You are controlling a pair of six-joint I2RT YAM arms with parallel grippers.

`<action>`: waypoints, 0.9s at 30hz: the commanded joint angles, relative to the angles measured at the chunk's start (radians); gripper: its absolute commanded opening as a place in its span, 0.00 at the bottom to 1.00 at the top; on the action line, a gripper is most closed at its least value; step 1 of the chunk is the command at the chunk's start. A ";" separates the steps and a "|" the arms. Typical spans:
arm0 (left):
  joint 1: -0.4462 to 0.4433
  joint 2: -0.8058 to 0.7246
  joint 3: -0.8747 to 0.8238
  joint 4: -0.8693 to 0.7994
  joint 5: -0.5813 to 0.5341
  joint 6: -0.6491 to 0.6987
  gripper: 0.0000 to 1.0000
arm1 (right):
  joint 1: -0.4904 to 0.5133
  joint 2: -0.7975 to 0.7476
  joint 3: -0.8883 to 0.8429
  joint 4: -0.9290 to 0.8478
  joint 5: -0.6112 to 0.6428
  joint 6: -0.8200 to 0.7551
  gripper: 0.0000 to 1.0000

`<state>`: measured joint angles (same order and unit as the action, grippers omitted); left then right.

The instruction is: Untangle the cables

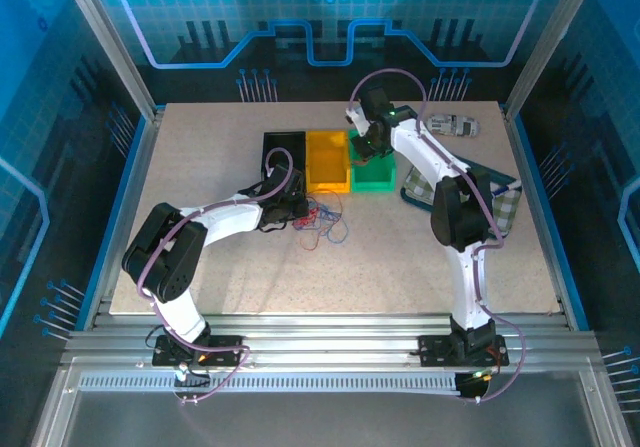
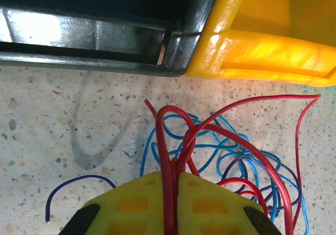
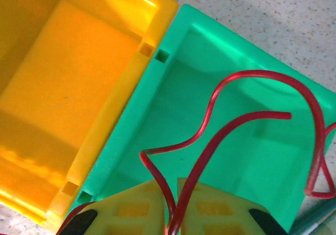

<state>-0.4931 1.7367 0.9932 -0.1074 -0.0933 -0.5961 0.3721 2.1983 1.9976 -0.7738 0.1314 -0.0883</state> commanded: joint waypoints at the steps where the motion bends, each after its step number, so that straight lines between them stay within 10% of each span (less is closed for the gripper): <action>1: 0.004 -0.003 0.021 -0.016 -0.023 -0.006 0.00 | 0.017 -0.047 -0.026 0.023 -0.059 -0.015 0.13; 19: 0.004 0.029 0.047 -0.024 -0.007 0.002 0.00 | -0.063 -0.099 -0.165 0.151 -0.389 0.215 0.13; 27: 0.003 0.032 0.050 -0.034 -0.011 0.000 0.00 | -0.141 -0.058 -0.163 0.147 -0.308 0.280 0.14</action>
<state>-0.4931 1.7535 1.0130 -0.1192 -0.1001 -0.5961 0.2443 2.1197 1.8378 -0.6231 -0.1905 0.1440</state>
